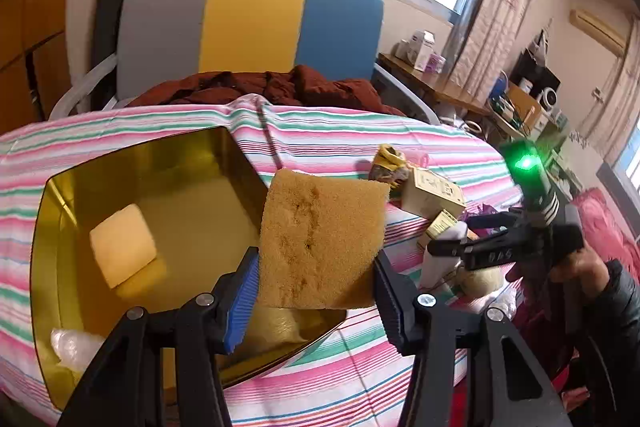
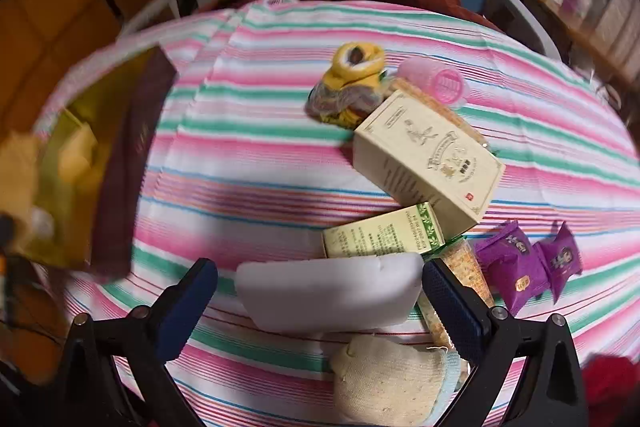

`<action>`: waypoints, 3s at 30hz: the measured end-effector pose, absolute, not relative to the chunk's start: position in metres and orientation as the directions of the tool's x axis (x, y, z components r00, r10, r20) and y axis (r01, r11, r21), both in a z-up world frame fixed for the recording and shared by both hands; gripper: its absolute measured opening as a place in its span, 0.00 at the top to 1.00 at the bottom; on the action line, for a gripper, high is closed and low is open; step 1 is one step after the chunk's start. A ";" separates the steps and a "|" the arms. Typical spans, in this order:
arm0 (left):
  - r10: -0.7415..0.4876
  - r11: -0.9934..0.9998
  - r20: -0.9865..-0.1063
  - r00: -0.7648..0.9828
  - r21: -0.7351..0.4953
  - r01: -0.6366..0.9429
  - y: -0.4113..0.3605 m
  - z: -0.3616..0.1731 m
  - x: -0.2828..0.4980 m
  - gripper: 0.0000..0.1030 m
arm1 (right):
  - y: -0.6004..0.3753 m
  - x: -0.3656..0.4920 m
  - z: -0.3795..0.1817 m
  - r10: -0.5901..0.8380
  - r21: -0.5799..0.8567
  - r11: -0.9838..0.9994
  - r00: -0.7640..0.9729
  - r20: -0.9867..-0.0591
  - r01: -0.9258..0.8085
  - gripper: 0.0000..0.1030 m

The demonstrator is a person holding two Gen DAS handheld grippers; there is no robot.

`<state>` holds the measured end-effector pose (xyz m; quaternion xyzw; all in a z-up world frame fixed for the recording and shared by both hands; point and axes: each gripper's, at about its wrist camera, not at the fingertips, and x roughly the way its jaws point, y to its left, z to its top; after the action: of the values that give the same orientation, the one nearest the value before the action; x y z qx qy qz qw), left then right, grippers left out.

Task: Organize objects
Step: 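Carry both items to the gold tray and open both grippers, then move both grippers back to the remaining items on the cloth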

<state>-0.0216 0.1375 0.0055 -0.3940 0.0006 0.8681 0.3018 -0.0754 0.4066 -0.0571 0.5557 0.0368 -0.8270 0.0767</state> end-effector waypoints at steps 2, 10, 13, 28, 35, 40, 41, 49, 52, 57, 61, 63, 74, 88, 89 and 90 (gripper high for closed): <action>0.522 -0.824 -0.680 -0.515 -0.246 -0.510 0.130 0.005 -0.023 0.47 | 0.407 -0.076 -0.062 -0.057 -0.003 -0.987 -0.362 -0.930 0.161 0.00; 0.501 -0.851 -0.665 -0.553 -0.262 -0.455 0.100 0.007 -0.026 0.47 | 0.418 -0.076 -0.048 -0.065 0.018 -0.992 -0.381 -0.922 0.126 0.10; 0.479 -0.869 -0.659 -0.580 -0.267 -0.416 0.082 0.009 -0.030 0.47 | 0.414 -0.069 -0.028 -0.087 0.032 -0.990 -0.425 -0.901 0.135 0.10; 0.314 -0.947 -0.662 -0.681 -0.269 -0.175 -0.022 0.013 -0.078 0.47 | 0.273 -0.061 0.044 -0.397 0.181 -0.883 -0.481 -0.782 0.434 0.08; 0.252 -0.967 -0.670 -0.698 -0.206 -0.151 -0.026 0.016 -0.124 0.33 | 0.186 -0.068 0.027 -0.483 0.234 -0.805 -0.374 -0.792 0.544 0.00; 0.234 -0.969 -0.671 -0.703 -0.215 -0.118 -0.033 0.015 -0.138 0.20 | 0.159 -0.069 0.013 -0.501 0.261 -0.788 -0.335 -0.798 0.558 0.00; 0.230 -0.970 -0.670 -0.706 -0.214 -0.112 -0.036 0.014 -0.136 0.20 | 0.157 -0.069 0.012 -0.502 0.263 -0.788 -0.333 -0.798 0.556 0.00; 0.175 -0.980 -0.672 -0.719 -0.187 -0.063 -0.042 0.006 -0.104 0.20 | 0.157 -0.056 0.004 -0.459 0.214 -0.812 -0.367 -0.809 0.543 0.00; 0.153 -0.985 -0.675 -0.721 -0.162 -0.057 -0.038 0.002 -0.087 0.20 | 0.159 -0.049 0.004 -0.448 0.194 -0.821 -0.394 -0.803 0.538 0.00; 0.143 -0.987 -0.694 -0.706 -0.155 -0.047 -0.031 -0.004 -0.067 0.20 | 0.161 -0.039 0.007 -0.423 0.155 -0.836 -0.439 -0.793 0.527 0.00; 0.129 -0.990 -0.701 -0.702 -0.137 -0.044 -0.025 -0.006 -0.056 0.20 | 0.165 -0.032 0.010 -0.399 0.123 -0.853 -0.481 -0.781 0.507 0.00; 0.116 -0.992 -0.700 -0.705 -0.121 -0.043 -0.022 -0.007 -0.050 0.20 | 0.167 -0.030 0.012 -0.381 0.104 -0.863 -0.503 -0.776 0.495 0.00; 0.113 -0.994 -0.701 -0.704 -0.076 -0.084 -0.006 -0.006 -0.032 0.20 | 0.191 -0.027 0.016 -0.329 0.064 -0.897 -0.565 -0.757 0.438 0.00; 0.153 -0.986 -0.713 -0.685 -0.062 -0.155 0.018 -0.008 -0.026 0.20 | 0.230 -0.041 0.010 -0.261 0.053 -0.938 -0.593 -0.762 0.344 0.00; 0.154 -0.986 -0.714 -0.683 -0.063 -0.157 0.019 -0.008 -0.027 0.20 | 0.232 -0.043 0.009 -0.256 0.051 -0.939 -0.593 -0.763 0.339 0.00; 0.157 -0.985 -0.716 -0.681 -0.064 -0.159 0.020 -0.009 -0.027 0.20 | 0.234 -0.044 0.008 -0.250 0.047 -0.941 -0.594 -0.765 0.335 0.00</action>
<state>-0.0270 0.0197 -0.0088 -0.3902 0.0015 0.9167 0.0860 -0.0444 0.2337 0.0085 0.4198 0.0507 -0.8912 0.1640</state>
